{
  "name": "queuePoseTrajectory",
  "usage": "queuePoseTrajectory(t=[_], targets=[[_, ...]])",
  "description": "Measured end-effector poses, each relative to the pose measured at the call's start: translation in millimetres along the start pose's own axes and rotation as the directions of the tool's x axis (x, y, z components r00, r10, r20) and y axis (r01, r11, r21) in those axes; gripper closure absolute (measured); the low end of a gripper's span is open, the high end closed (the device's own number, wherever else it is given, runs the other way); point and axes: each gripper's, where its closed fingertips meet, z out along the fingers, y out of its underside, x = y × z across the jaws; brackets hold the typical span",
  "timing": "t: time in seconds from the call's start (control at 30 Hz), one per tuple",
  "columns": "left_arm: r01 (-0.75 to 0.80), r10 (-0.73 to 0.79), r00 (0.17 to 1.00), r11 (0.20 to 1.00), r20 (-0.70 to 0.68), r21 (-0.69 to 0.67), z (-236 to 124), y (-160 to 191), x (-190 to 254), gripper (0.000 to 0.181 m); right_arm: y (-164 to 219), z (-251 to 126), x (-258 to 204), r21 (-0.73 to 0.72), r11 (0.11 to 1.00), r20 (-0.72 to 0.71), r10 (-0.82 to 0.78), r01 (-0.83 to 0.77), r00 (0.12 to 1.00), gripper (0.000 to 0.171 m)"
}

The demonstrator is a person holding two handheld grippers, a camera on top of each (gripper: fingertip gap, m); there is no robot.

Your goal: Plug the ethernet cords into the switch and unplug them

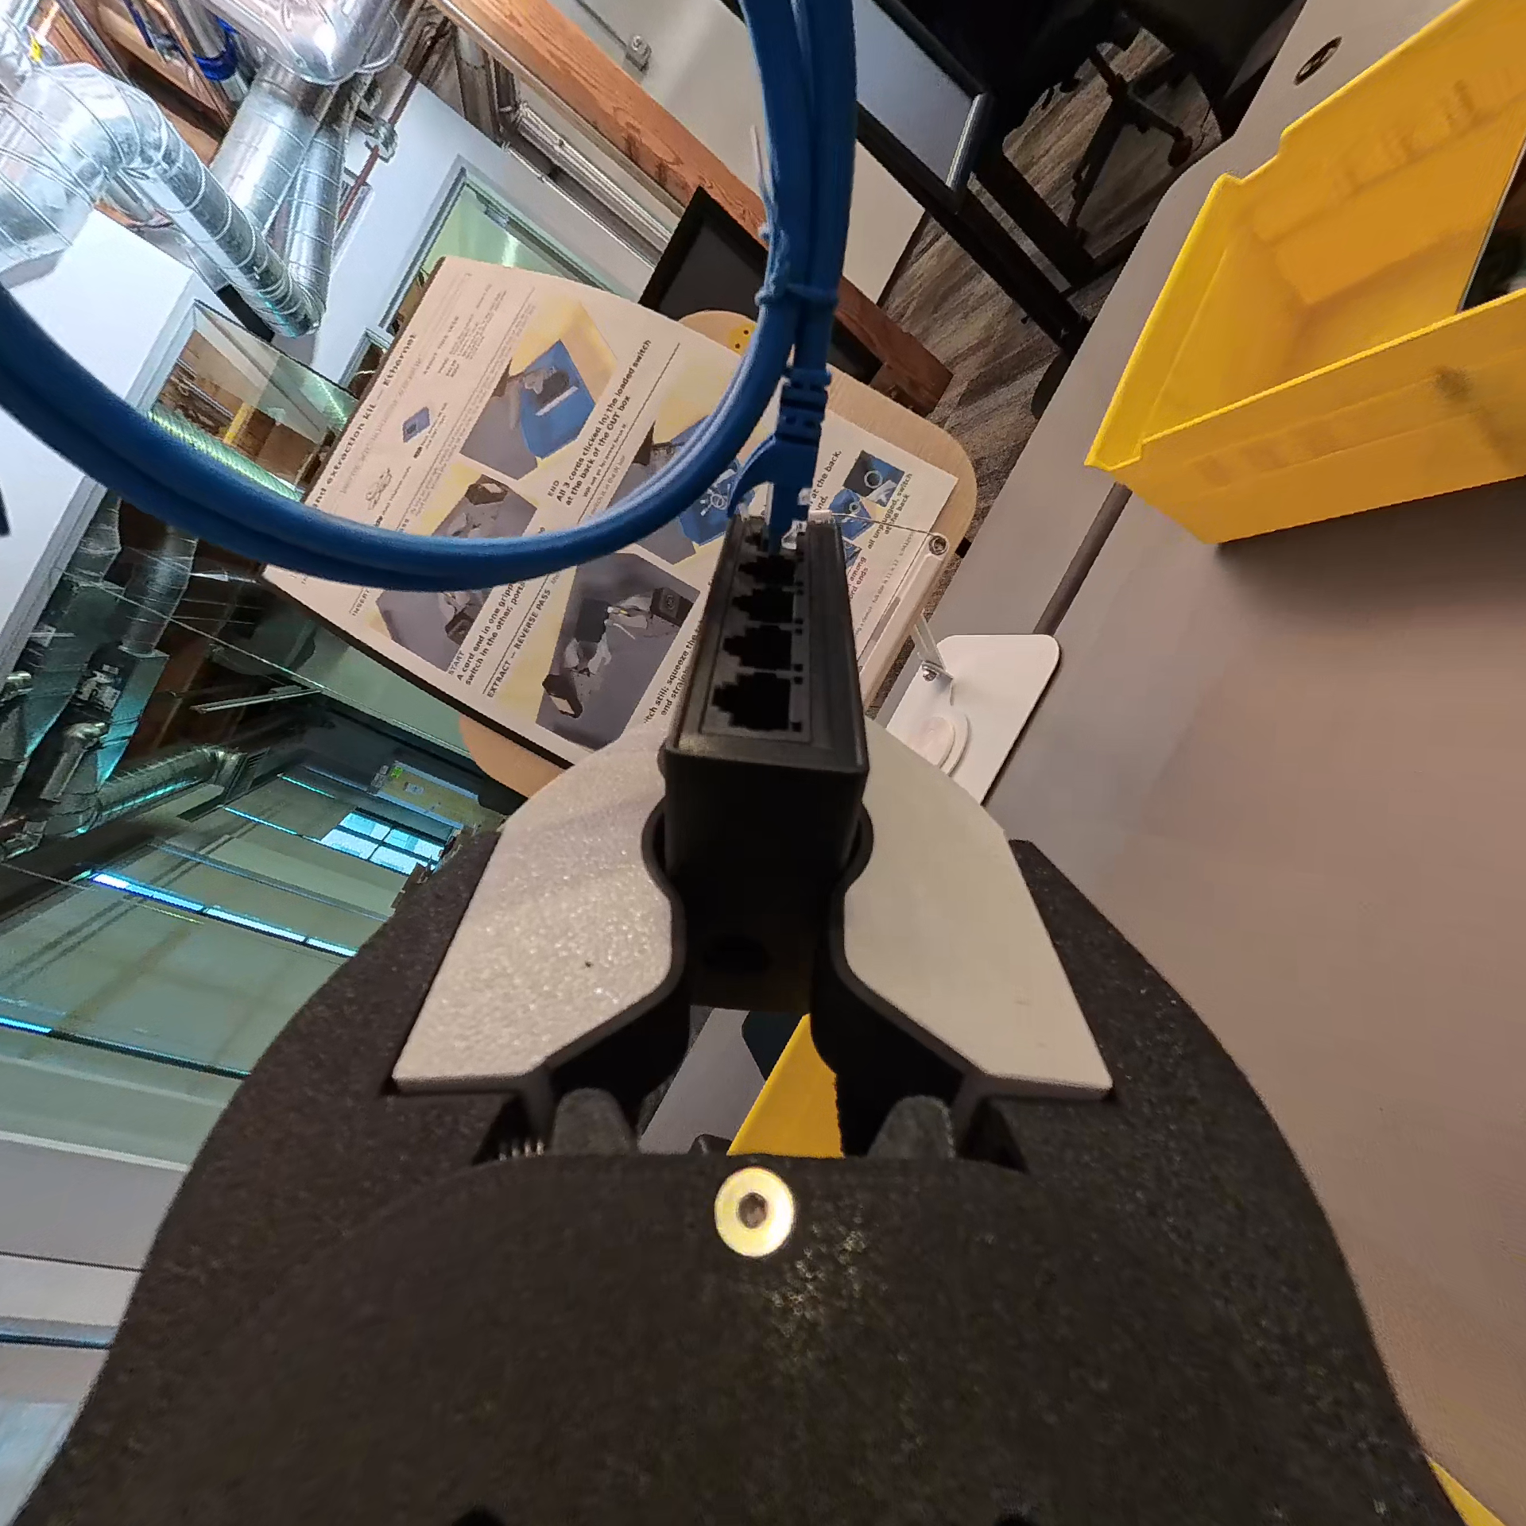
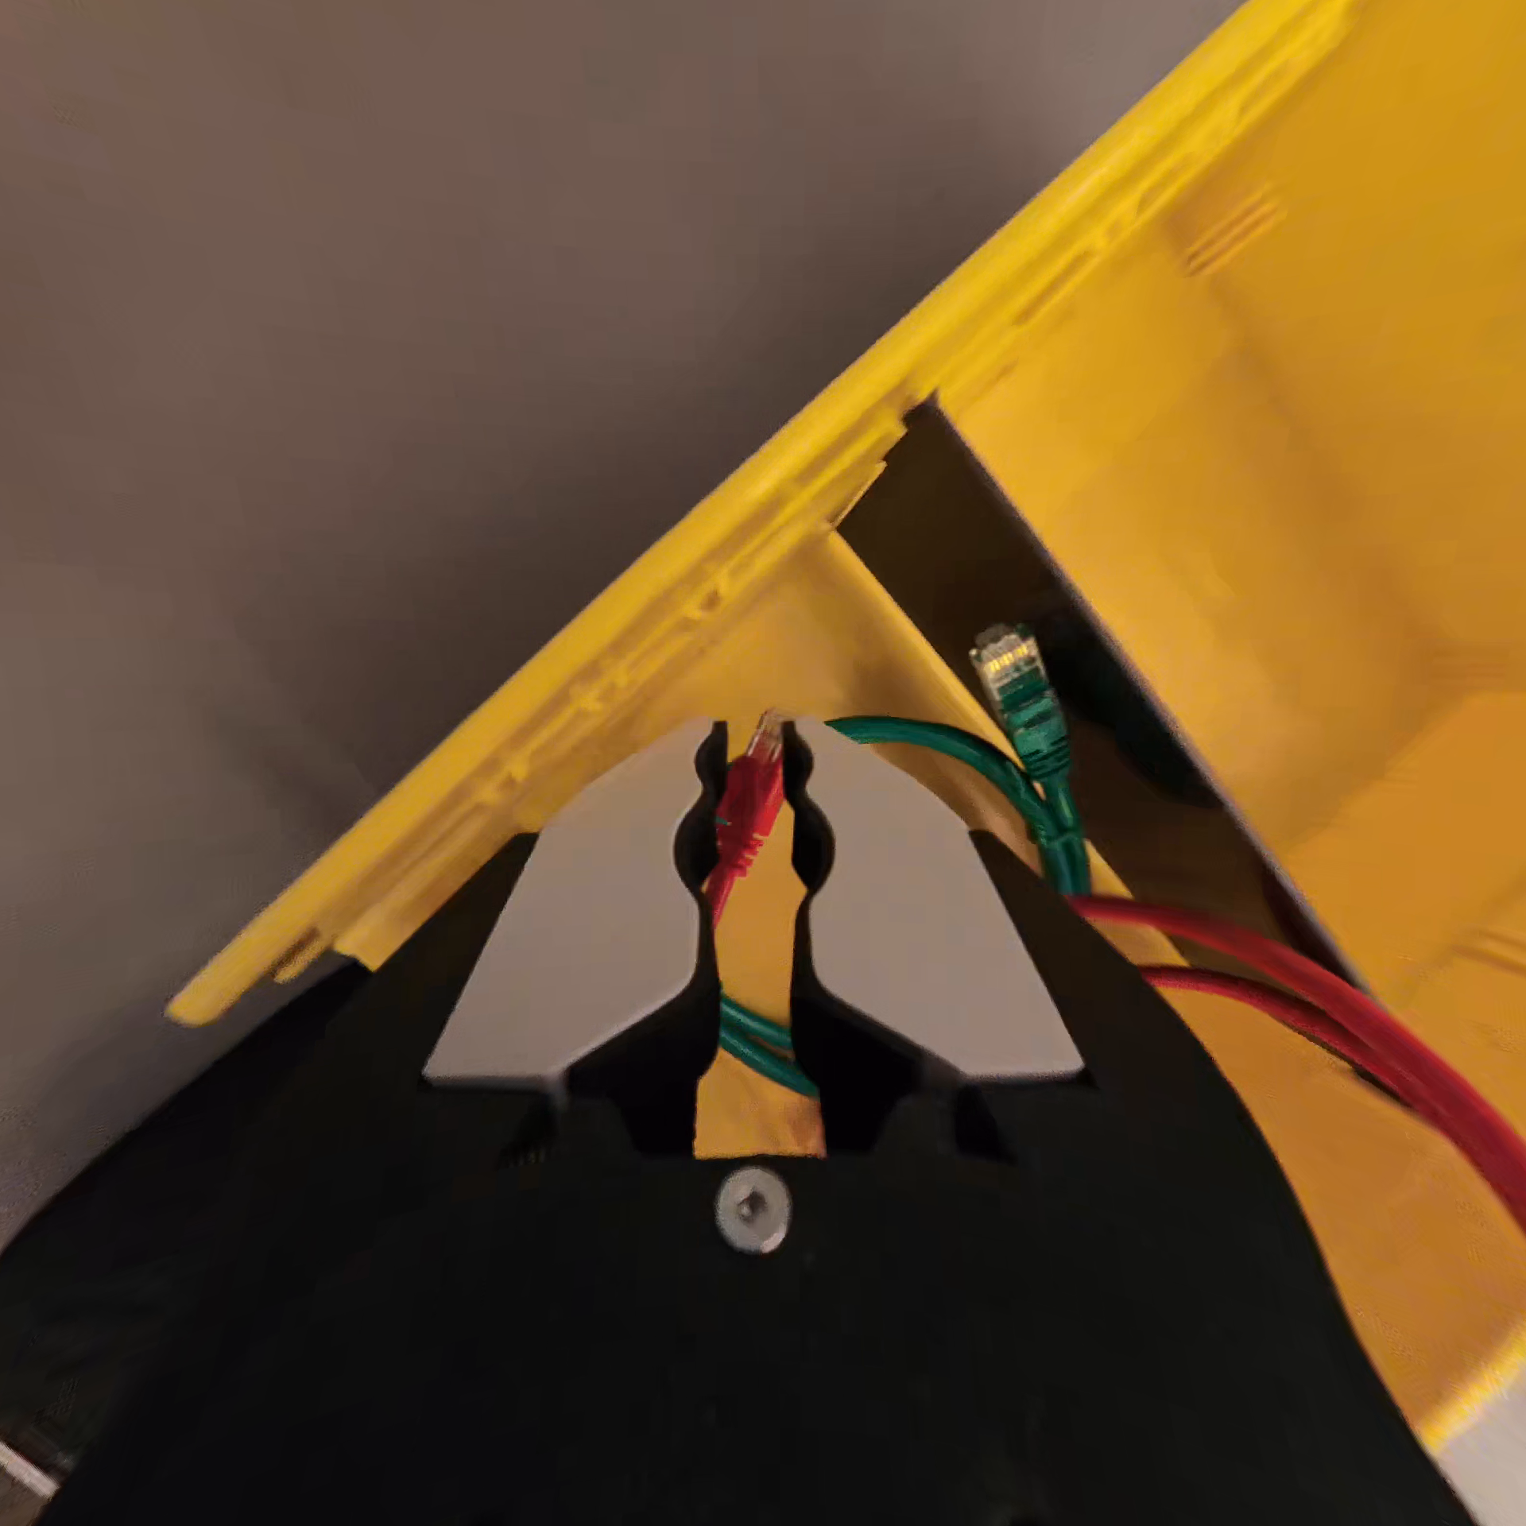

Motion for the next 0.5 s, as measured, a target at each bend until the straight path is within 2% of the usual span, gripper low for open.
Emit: queuePoseTrajectory(t=[0.1,0.2,0.27,0.37,0.43,0.5], targets=[[-0.005,0.005,1.000,1.000,0.000,-0.005,1,1,1,0.150,1,5,-2,-0.029,0.999,0.011,0.039,-0.039,0.999,0.154],[-0.004,0.004,1.000,1.000,0.003,-0.002,1,2,-1,0.150,-9,-16,9,0.035,0.999,-0.068,-0.008,0.010,0.998,0.138],[0.000,0.000,1.000,1.000,0.004,-0.003,1,3,-2,0.150,-16,-47,19,0.097,0.994,-0.143,-0.032,0.046,0.989,0.131],[0.007,-0.007,1.000,1.000,0.010,-0.009,2,6,-6,0.150,-16,-107,35,0.241,0.970,-0.230,0.012,0.045,0.973,0.130],[0.010,-0.010,1.000,1.000,0.010,-0.015,2,8,-7,0.150,2,-144,60,0.317,0.948,-0.330,0.105,0.006,0.938,0.131],[0.010,-0.010,1.000,1.000,0.013,-0.016,3,9,-8,0.150,41,-168,92,0.328,0.941,-0.441,0.233,-0.086,0.867,0.132]])
